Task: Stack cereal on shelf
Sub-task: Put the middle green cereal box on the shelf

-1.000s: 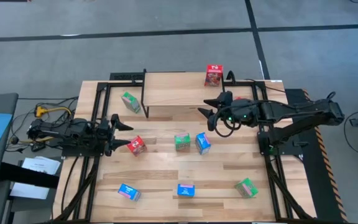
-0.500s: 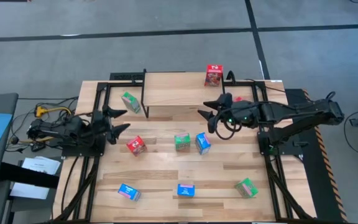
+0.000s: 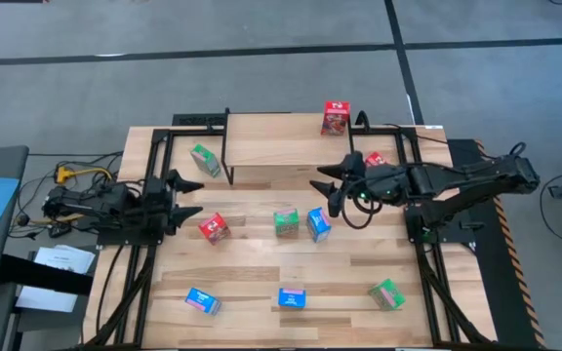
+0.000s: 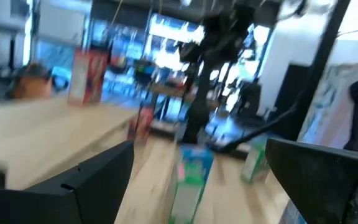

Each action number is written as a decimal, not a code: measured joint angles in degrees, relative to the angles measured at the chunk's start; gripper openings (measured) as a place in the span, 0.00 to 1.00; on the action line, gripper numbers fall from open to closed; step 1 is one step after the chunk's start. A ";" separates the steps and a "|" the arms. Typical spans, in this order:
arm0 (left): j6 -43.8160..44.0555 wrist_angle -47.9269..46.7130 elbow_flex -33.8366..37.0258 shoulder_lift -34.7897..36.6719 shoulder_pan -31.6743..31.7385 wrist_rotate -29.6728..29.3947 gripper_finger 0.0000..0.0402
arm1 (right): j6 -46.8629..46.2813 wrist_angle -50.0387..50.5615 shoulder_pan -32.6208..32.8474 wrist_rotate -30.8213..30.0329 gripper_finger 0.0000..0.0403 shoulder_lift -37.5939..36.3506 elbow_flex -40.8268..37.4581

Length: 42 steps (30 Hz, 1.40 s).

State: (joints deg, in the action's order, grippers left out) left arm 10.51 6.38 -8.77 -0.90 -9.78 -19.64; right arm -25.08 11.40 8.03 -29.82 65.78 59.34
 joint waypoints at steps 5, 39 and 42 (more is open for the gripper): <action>-4.24 7.66 -0.03 -3.25 0.00 0.24 0.88 | 0.01 -2.04 0.80 0.00 0.63 0.00 -0.01; -4.70 11.48 -22.64 -61.11 0.00 -3.77 0.88 | 2.62 -7.58 0.98 0.00 0.63 -0.33 -0.01; -4.83 11.52 -24.46 -64.88 0.02 -3.81 0.88 | 2.62 -7.56 0.96 0.00 0.63 -0.33 -0.01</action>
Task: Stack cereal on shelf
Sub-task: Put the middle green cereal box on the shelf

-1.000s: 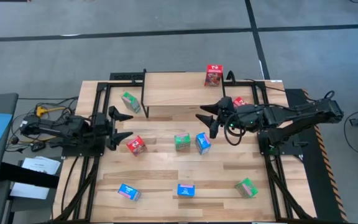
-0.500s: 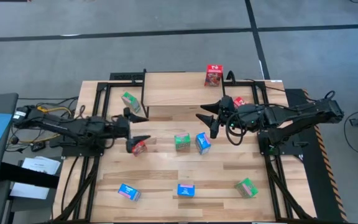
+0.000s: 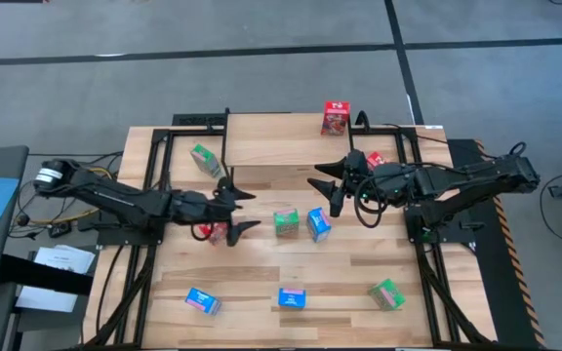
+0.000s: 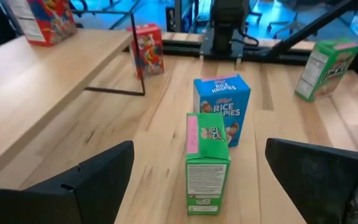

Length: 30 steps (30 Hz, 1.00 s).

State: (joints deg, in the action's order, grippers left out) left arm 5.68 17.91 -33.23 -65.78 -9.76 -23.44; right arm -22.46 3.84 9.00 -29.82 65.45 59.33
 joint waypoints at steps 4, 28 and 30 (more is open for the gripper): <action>0.00 0.02 -2.32 -4.43 -0.02 0.07 0.88 | 0.00 0.02 0.00 0.00 0.63 0.00 0.00; 0.24 0.10 -10.11 -22.31 1.05 -1.47 0.88 | 0.00 0.44 0.00 0.00 0.63 0.00 0.00; 1.00 0.23 -10.11 -22.99 1.50 -0.96 0.88 | 0.00 0.47 0.00 0.01 0.63 0.00 0.00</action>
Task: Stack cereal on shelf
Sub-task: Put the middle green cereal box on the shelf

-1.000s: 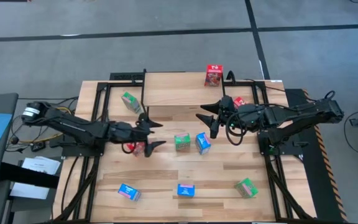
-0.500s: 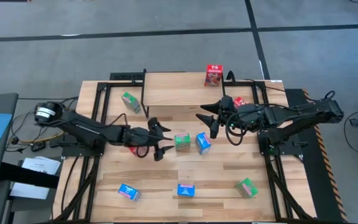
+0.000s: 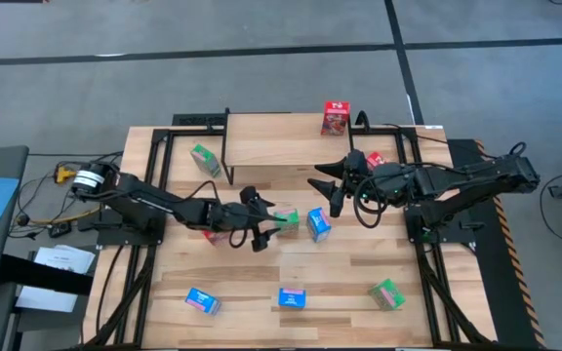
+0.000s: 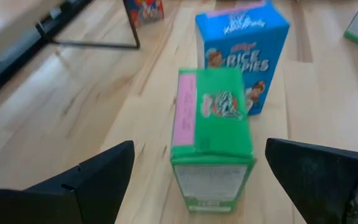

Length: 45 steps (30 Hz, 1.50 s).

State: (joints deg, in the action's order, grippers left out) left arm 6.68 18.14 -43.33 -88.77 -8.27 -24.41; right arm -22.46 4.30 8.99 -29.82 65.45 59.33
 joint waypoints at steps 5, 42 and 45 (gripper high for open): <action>0.46 0.73 0.04 -0.75 0.50 1.12 0.88 | 0.00 0.04 0.00 0.01 0.63 0.00 0.00; 0.05 2.33 0.07 -1.38 2.53 6.71 0.49 | -0.11 2.16 0.70 0.01 0.63 0.00 0.02; 0.05 2.33 0.07 -1.38 2.53 6.71 0.49 | -0.09 2.14 1.39 0.03 0.63 0.00 0.02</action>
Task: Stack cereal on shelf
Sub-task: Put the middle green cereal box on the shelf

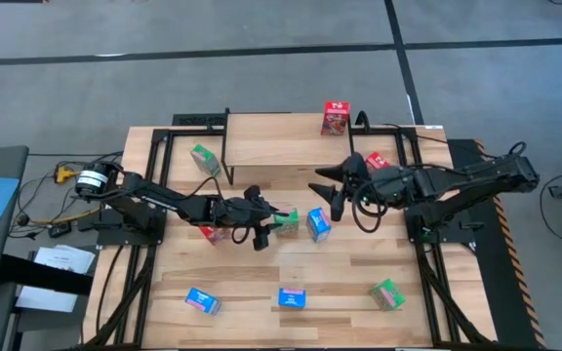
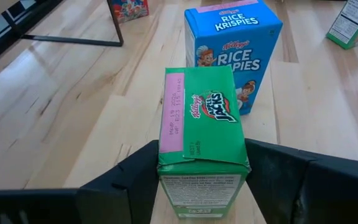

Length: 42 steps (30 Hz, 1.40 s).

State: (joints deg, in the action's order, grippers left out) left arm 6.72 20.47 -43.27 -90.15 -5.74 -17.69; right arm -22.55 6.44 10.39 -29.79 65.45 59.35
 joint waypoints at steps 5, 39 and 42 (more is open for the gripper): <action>-0.03 -0.07 0.04 1.20 0.04 1.01 0.49 | 0.01 -0.01 1.05 -0.01 0.63 0.00 0.00; -31.26 -19.56 -21.40 23.61 30.84 9.52 0.49 | 0.04 0.04 2.73 -0.03 0.63 0.44 0.04; -30.65 -21.22 -23.65 21.63 35.33 16.18 0.49 | 0.04 0.03 2.83 -0.05 0.63 0.52 0.04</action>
State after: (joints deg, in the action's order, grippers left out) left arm -23.93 -0.75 -66.91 -68.52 29.59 -1.52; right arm -22.50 6.47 13.22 -29.84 65.98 59.40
